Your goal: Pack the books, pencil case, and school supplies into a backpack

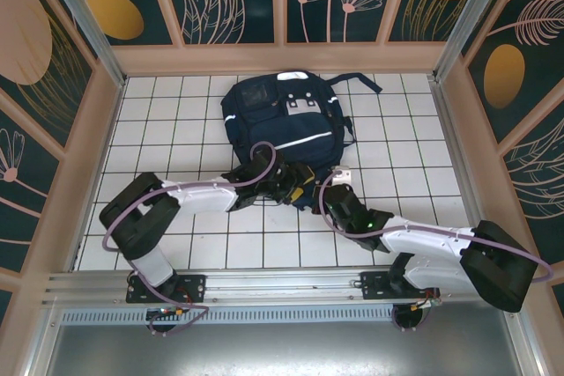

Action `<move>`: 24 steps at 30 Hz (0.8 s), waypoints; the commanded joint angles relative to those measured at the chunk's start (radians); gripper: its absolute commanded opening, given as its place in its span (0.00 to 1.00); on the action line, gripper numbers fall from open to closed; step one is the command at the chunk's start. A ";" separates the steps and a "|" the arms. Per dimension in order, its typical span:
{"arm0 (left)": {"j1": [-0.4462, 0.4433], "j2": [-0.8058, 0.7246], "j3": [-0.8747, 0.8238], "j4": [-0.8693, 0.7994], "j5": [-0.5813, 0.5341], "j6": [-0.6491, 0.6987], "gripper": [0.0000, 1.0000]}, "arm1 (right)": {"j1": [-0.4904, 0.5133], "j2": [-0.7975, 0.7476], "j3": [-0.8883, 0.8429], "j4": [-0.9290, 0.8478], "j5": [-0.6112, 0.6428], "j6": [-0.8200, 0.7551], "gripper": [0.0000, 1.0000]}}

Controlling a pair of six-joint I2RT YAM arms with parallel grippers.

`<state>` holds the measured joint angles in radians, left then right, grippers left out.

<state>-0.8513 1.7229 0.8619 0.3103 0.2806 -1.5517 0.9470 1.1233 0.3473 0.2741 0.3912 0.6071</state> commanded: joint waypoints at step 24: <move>0.086 -0.278 -0.145 -0.189 -0.242 0.116 0.00 | -0.154 -0.032 -0.003 -0.009 -0.006 -0.059 0.00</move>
<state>-0.7719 1.4784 0.7460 0.1738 0.0792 -1.4658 0.8204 1.0874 0.3347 0.2798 0.3912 0.5766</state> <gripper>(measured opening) 0.063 0.050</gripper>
